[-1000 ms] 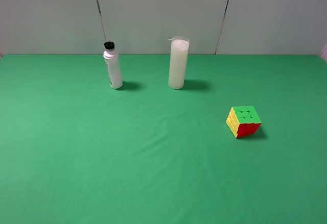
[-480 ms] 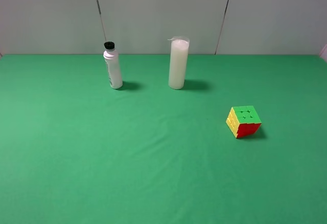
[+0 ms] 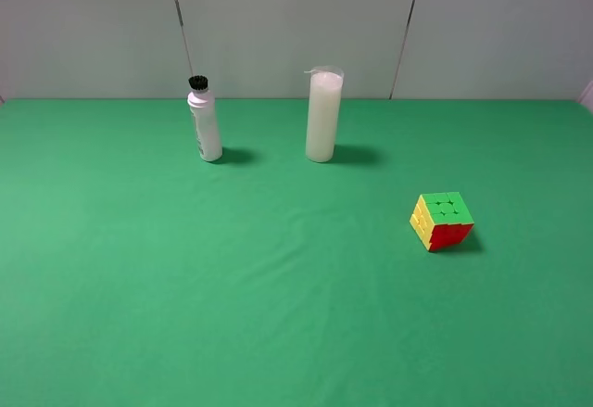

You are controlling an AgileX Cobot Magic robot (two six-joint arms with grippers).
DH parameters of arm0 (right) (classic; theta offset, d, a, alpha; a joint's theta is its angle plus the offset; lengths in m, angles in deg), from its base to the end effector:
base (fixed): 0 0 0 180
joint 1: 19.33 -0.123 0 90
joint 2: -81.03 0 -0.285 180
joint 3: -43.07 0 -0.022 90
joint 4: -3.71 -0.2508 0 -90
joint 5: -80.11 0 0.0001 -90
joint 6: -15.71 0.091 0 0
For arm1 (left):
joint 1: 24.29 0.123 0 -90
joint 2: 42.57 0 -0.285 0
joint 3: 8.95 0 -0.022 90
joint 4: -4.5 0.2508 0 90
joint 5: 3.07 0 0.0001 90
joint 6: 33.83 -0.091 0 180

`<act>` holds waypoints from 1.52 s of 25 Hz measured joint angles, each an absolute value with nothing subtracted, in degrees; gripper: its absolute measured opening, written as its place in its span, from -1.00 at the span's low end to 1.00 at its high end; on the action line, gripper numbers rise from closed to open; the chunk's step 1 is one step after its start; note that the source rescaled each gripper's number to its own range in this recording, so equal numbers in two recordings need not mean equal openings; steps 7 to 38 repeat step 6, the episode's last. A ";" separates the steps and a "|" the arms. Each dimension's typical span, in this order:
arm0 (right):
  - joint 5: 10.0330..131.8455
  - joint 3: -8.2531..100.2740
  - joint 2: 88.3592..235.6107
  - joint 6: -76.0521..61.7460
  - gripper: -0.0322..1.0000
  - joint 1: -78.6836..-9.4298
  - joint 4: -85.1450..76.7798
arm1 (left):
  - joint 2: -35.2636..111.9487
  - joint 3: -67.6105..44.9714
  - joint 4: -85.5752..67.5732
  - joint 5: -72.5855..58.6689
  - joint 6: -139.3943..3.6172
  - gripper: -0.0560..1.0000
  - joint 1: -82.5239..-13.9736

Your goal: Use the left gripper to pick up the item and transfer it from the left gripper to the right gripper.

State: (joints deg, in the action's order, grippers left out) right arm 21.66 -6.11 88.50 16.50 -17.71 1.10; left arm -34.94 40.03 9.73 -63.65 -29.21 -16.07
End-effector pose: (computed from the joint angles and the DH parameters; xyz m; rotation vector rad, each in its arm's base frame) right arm -0.0028 0.0036 0.2777 0.0414 2.0079 0.0450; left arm -0.0055 0.0065 0.2758 -0.2325 2.0319 0.1485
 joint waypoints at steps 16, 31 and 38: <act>21.66 -6.11 88.50 16.50 1.00 -17.71 1.10 | -34.94 40.03 9.73 -63.65 -29.21 1.00 -16.07; 21.66 -6.11 88.50 16.50 1.00 -17.71 1.10 | -34.94 40.03 9.73 -63.65 -29.21 1.00 -16.07; 21.66 -6.11 88.50 16.50 1.00 -17.71 1.10 | -34.94 40.03 9.73 -63.65 -29.21 1.00 -16.07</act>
